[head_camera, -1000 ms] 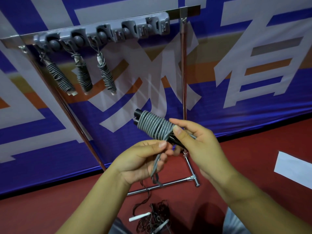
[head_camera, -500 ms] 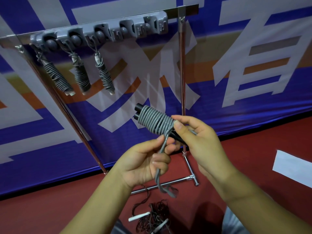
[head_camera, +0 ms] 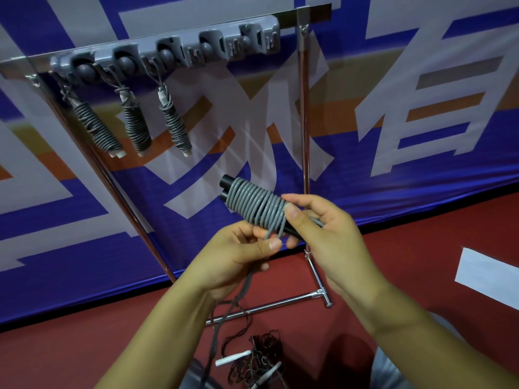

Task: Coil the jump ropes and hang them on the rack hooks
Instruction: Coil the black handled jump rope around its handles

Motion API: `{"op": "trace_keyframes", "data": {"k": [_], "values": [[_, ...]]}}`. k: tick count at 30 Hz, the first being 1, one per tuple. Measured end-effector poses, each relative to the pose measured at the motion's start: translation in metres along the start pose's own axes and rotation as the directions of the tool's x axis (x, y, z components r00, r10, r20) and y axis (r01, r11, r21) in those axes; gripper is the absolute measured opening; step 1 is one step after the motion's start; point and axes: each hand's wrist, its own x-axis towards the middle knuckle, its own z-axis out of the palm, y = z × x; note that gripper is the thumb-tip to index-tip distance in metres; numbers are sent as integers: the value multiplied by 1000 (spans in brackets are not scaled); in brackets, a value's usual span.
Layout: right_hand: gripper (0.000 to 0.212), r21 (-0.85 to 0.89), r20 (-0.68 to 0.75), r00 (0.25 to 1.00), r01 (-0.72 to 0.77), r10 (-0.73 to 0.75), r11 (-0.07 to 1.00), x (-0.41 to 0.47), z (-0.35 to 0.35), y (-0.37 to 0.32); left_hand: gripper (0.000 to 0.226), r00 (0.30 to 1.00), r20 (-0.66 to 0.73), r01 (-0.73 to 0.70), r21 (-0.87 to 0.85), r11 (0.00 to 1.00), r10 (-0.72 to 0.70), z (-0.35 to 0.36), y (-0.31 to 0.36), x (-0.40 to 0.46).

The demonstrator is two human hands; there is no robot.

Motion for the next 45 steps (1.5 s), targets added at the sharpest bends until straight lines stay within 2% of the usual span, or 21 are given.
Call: {"op": "trace_keyframes", "data": {"k": [3, 9, 11, 14, 16, 18, 19, 21, 22, 23, 25, 27, 28, 29, 30, 32, 34, 37, 42, 45], "values": [[11, 20, 20, 999, -42, 41, 999, 1, 0, 2, 28, 998, -25, -54, 41, 998, 55, -5, -2, 0], [14, -47, 57, 998, -34, 37, 998, 4, -3, -1, 34, 988, 59, -147, 14, 989, 146, -11, 0, 9], [20, -16, 80, 993, -88, 89, 996, 4, -3, -4, 34, 979, 92, -179, -25, 984, 181, -11, 1, 10], [36, 113, 162, 960, -249, 230, 962, 4, -3, -8, 21, 952, 207, -210, -102, 972, 228, -8, 1, 11], [47, 218, 257, 909, -385, 328, 897, 5, -2, -10, 46, 957, 204, -187, -107, 976, 206, -6, 1, 12], [46, 329, 350, 841, -523, 413, 787, 7, -2, -10, 63, 969, 169, -167, -97, 981, 182, -3, 6, 8], [44, 376, 400, 801, -586, 445, 717, 9, -3, -10, 59, 963, 185, -179, -94, 979, 194, -1, 8, 7], [49, 439, 492, 731, -677, 473, 591, 11, -3, -10, 33, 952, 198, -216, -113, 970, 235, 4, 8, 6], [51, 442, 517, 712, -697, 475, 565, 12, -4, -9, 20, 954, 180, -222, -110, 969, 239, 9, 10, 4], [52, 418, 511, 711, -696, 483, 583, 12, -5, -7, 25, 957, 156, -232, -99, 968, 245, 12, 10, 2], [48, 275, 370, 796, -586, 479, 762, 12, -6, -1, 29, 955, 112, -265, -91, 960, 275, 13, 8, 1], [43, 47, 136, 938, -328, 319, 944, 10, -6, 8, 27, 947, 21, -321, -35, 946, 322, 10, 9, 3], [41, -73, 48, 982, -180, 184, 981, 9, -7, 13, 34, 942, -32, -335, -14, 942, 335, 7, 8, 5], [38, -178, 18, 998, -48, 52, 983, 8, -9, 18, 41, 937, -90, -340, 7, 941, 339, 5, 8, 6], [35, -251, 35, 998, 52, -45, 967, 6, -11, 22, 46, 930, -141, -339, 22, 941, 339, 5, 9, 7], [29, -327, 102, 984, 173, -148, 929, 3, -12, 27, 41, 923, -182, -344, 12, 939, 340, 5, 9, 9], [26, -402, 121, 970, 242, -211, 883, 3, -11, 30, 34, 928, -189, -330, -14, 944, 321, 10, 10, 8], [32, -451, 92, 948, 313, -306, 836, 3, -12, 33, 41, 941, -174, -303, -52, 952, 290, 15, 8, 5], [34, -380, 69, 944, 323, -321, 867, -1, -10, 30, 41, 945, -195, -277, -45, 960, 263, 21, 9, 3], [28, -277, 16, 946, 315, -323, 908, -1, -10, 25, 29, 957, -157, -256, -66, 964, 243, 21, 13, -2]]}}
